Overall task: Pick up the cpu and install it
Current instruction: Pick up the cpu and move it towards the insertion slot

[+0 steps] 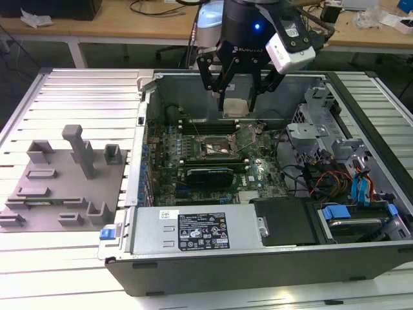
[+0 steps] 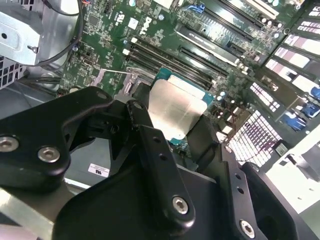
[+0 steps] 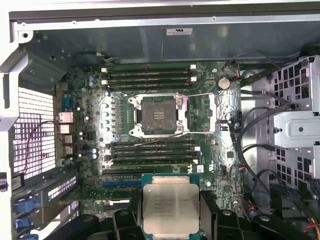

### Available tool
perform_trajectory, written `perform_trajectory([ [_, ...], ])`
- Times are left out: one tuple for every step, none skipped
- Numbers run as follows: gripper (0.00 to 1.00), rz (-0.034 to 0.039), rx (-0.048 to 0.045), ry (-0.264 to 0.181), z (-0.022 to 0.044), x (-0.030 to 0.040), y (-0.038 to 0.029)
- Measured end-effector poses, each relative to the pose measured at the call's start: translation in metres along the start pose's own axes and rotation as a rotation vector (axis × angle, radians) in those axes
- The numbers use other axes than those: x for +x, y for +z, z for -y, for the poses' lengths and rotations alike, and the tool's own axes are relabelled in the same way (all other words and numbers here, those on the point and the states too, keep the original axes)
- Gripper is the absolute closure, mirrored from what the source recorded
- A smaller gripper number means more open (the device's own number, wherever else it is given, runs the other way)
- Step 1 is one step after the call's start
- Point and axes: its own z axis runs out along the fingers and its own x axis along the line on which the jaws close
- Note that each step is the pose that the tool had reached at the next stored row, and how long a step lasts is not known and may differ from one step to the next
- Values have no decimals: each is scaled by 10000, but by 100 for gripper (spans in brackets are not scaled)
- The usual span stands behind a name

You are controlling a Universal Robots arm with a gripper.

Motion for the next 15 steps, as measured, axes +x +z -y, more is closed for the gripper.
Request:
perform_trajectory([
  [45,0,-1,1,-6,-4,25],
  [45,1,-1,1,-11,-6,44],
  [45,0,-2,0,-18,-7,63],
  [45,-1,-2,0,-26,-7,82],
  [45,-1,-2,-1,-34,-6,100],
  [45,0,-3,-1,-47,-6,122],
  [45,-1,-2,-1,-60,-5,140],
  [45,0,-3,0,-85,-4,172],
  [45,0,-3,-1,-99,-4,189],
  [45,-1,-4,-2,-117,-3,209],
  [45,0,-6,-1,-150,-2,246],
  [45,0,-10,-1,-176,-1,279],
  [45,-1,-12,0,-198,1,313],
  [45,-1,-15,0,-211,1,336],
  [45,-1,-17,-1,-223,2,357],
])
